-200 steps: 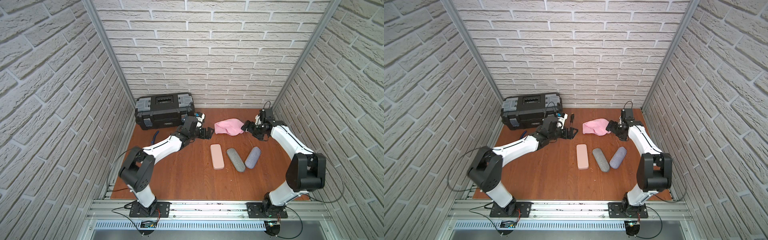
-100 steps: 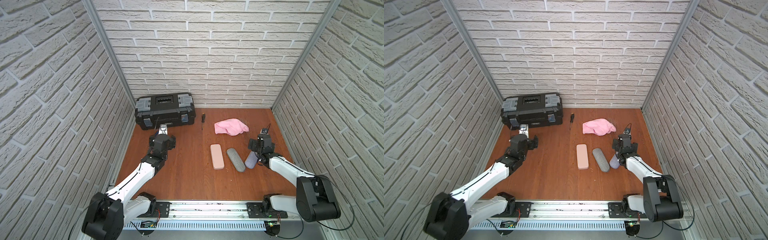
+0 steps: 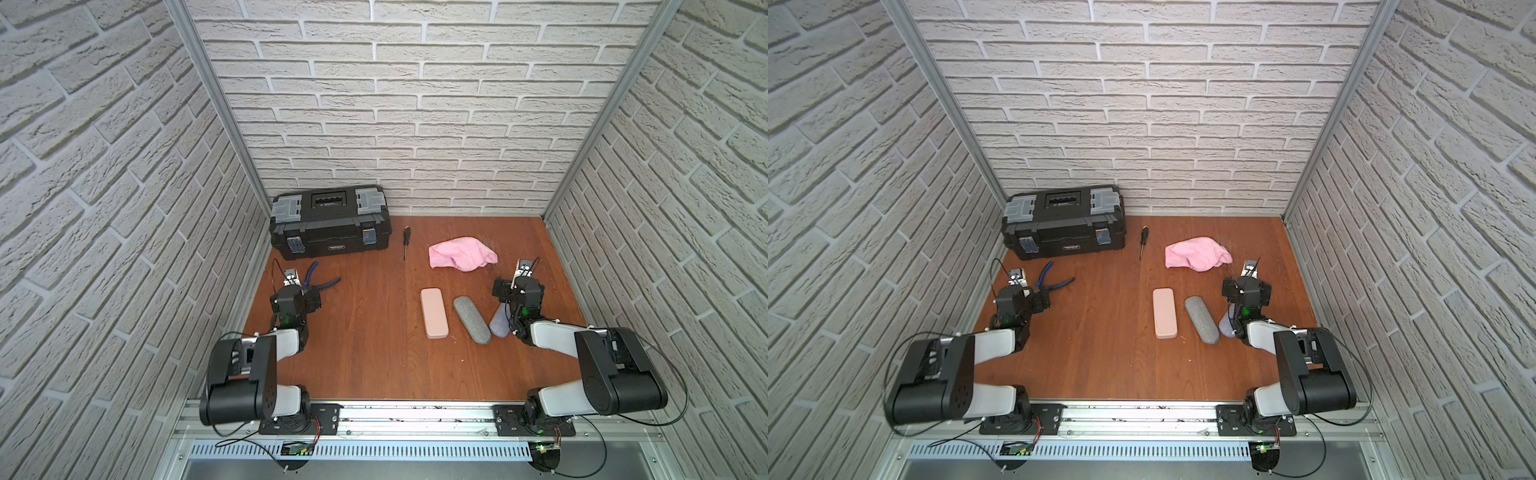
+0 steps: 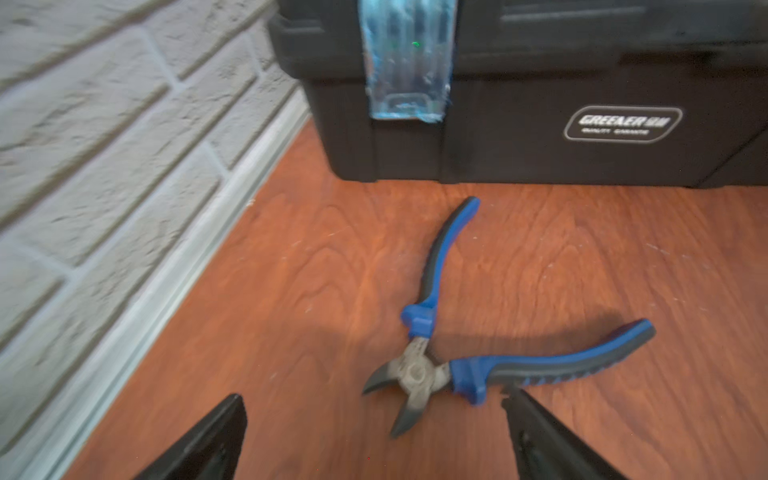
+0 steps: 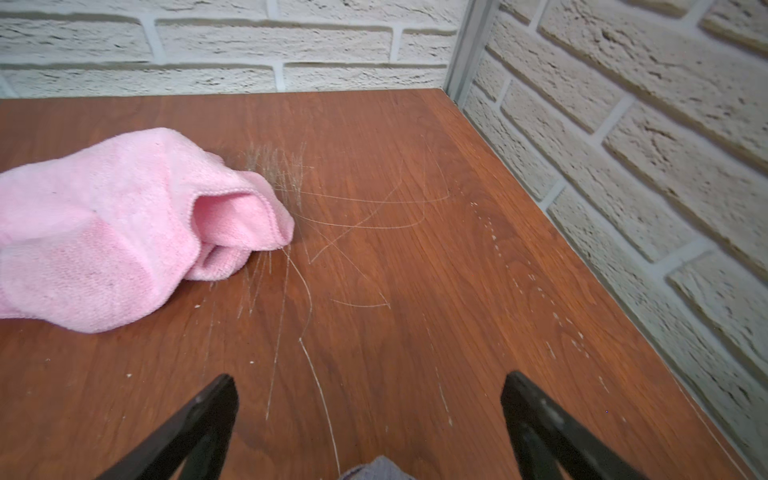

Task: Wipe the eyeglass case
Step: Reset both arms

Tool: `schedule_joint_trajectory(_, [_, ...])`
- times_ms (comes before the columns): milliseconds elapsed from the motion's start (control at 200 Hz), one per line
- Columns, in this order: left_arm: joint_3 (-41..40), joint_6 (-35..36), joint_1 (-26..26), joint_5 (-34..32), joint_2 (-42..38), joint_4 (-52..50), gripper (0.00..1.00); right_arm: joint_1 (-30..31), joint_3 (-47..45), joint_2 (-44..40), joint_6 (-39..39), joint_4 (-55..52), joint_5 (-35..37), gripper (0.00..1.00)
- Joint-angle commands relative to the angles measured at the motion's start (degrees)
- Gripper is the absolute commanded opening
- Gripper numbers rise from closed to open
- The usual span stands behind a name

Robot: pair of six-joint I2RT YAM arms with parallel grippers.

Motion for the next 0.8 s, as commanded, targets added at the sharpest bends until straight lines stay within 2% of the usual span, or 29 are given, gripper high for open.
schedule_joint_trajectory(0, [4.6,2.9,0.4,9.1,5.1,7.7,0.98,-0.2,-3.3,4.9,-2.9,16.0,-4.3,1.00])
schedule_joint_trajectory(40, [4.1,2.8,0.4,9.5,6.6,9.9,0.98,-0.2,-3.1,4.7,-3.0,15.6,-4.2,1.00])
schedule_joint_trajectory(100, [2.6,2.2,0.4,8.2,7.4,13.2,0.98,-0.2,-1.0,2.0,-2.2,7.0,-4.2,1.00])
schedule_joint_trajectory(170, [2.4,1.8,0.5,7.0,7.5,13.3,0.98,-0.2,-2.1,4.0,-2.8,12.5,-4.1,1.00])
schedule_joint_trajectory(235, [2.4,1.8,0.5,7.0,7.5,13.4,0.98,-0.2,-1.1,2.4,-2.4,7.6,-4.1,1.00])
schedule_joint_trajectory(285, [2.2,1.3,0.5,6.0,7.6,14.0,0.98,-0.2,-1.6,3.3,-2.7,10.4,-4.1,0.99])
schedule_joint_trajectory(360, [0.4,-0.9,0.7,1.3,7.4,17.2,0.98,-0.2,-1.3,2.7,-2.6,8.8,-4.0,1.00])
schedule_joint_trajectory(570, [1.6,0.4,-1.0,-1.9,7.6,15.3,0.98,-0.1,-1.5,2.8,-2.7,9.5,-4.0,1.00])
schedule_joint_trajectory(795, [1.3,0.4,-1.0,-1.9,7.5,15.4,0.98,-0.1,-1.4,2.7,-2.5,9.1,-4.0,1.00])
